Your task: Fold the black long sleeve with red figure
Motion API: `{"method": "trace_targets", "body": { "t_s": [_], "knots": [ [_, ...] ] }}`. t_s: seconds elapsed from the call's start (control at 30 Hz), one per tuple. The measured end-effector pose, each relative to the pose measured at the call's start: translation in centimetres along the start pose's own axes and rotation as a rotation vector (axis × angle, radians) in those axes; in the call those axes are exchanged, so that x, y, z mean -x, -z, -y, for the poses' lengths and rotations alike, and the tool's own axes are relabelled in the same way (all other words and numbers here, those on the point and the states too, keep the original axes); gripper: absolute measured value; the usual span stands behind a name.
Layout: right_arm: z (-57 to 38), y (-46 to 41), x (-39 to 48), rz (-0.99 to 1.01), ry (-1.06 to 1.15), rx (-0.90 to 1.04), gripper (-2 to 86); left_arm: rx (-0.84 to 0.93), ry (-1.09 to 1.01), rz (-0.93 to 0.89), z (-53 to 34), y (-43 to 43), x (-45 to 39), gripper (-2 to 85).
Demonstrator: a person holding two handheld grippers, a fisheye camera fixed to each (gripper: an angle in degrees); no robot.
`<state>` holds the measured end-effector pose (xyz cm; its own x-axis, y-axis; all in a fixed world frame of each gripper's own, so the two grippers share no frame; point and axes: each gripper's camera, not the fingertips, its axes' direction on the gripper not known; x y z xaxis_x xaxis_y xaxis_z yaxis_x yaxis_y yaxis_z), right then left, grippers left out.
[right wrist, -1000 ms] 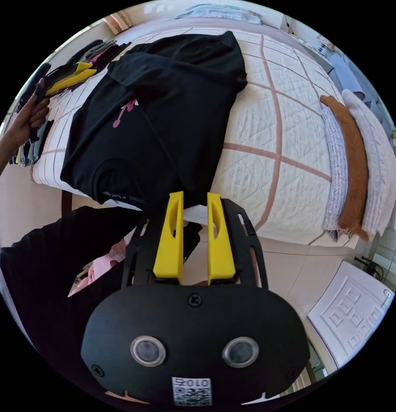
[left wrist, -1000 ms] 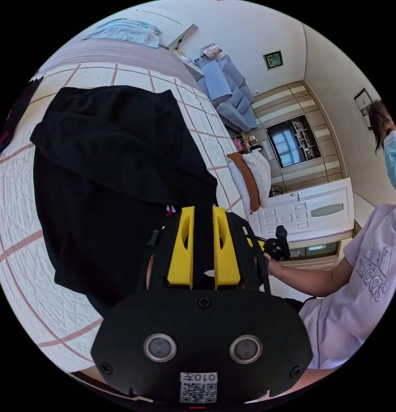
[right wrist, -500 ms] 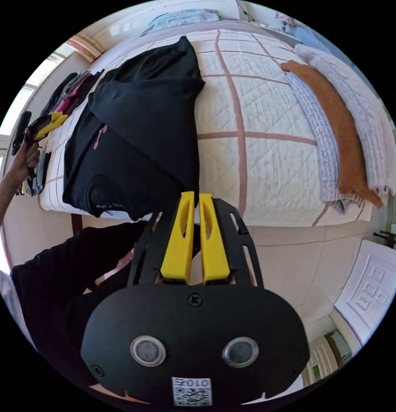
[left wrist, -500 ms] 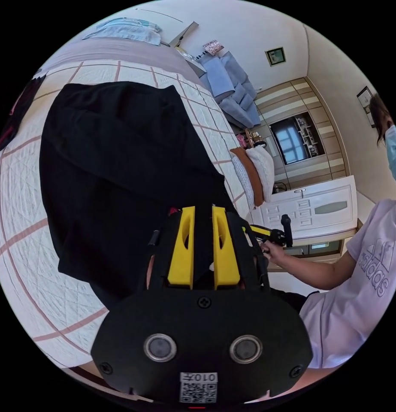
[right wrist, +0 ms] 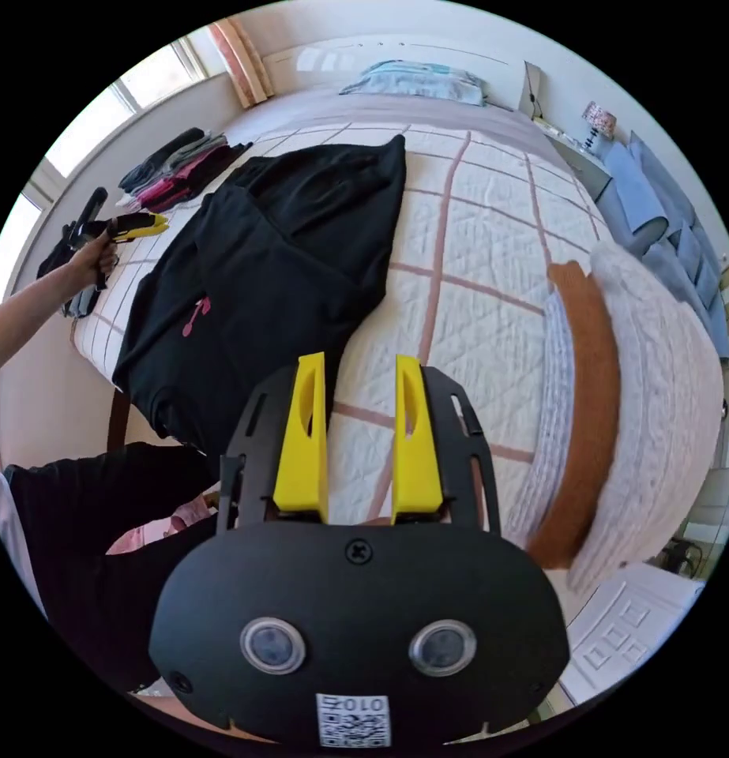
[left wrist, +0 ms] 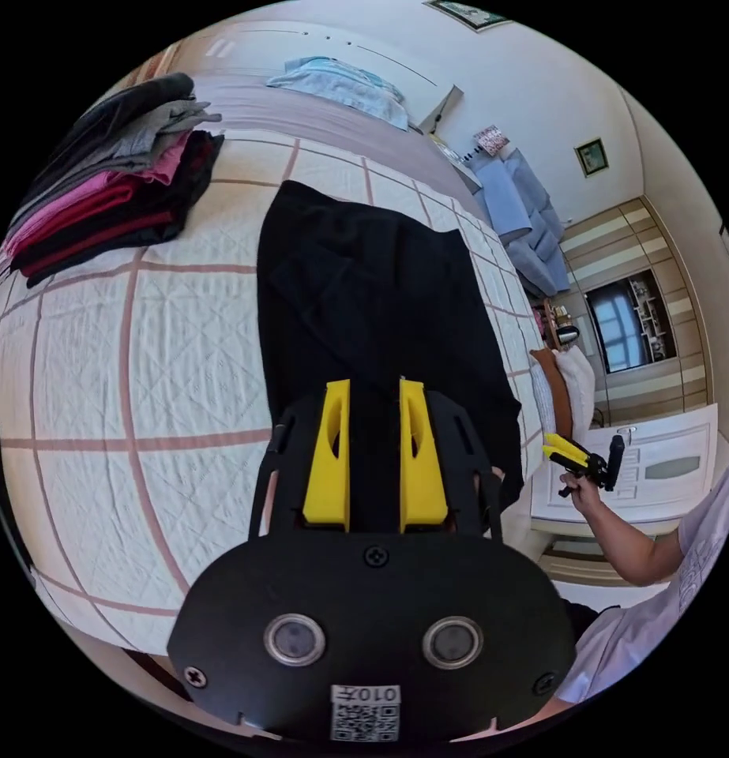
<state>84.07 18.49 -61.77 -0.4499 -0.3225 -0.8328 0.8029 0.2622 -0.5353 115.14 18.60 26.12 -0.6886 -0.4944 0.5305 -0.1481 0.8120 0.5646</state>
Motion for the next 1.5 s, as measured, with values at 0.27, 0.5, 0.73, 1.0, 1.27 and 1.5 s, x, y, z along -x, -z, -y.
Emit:
{"method": "trace_targets", "body": {
  "t_s": [0.27,0.5,0.73,1.0,1.27,1.5],
  "knots": [
    [8.0,-3.7,1.3,0.06,0.44,0.159,5.5,0.034,0.098,-0.017,6.1,-3.4,0.9,8.8],
    [6.5,-2.4,-2.2,0.108,0.369,0.205,4.0,0.068,-0.006,0.053,7.0,-4.0,-1.3,7.1],
    [6.1,-0.7,-1.0,0.051,0.369,0.21,6.2,0.009,-0.069,0.092,7.2,-2.7,-2.7,8.8],
    [6.4,5.4,-2.5,0.045,0.153,0.001,7.7,-0.09,0.048,0.214,8.4,0.1,-1.5,11.6],
    [12.6,5.4,-0.6,0.062,0.256,-0.036,8.0,-0.01,-0.003,0.347,12.9,-1.6,-2.1,13.5],
    [21.2,3.8,-0.8,-0.016,0.288,-0.079,9.7,0.024,-0.048,0.352,17.7,-4.4,-1.7,13.6]
  ]
}}
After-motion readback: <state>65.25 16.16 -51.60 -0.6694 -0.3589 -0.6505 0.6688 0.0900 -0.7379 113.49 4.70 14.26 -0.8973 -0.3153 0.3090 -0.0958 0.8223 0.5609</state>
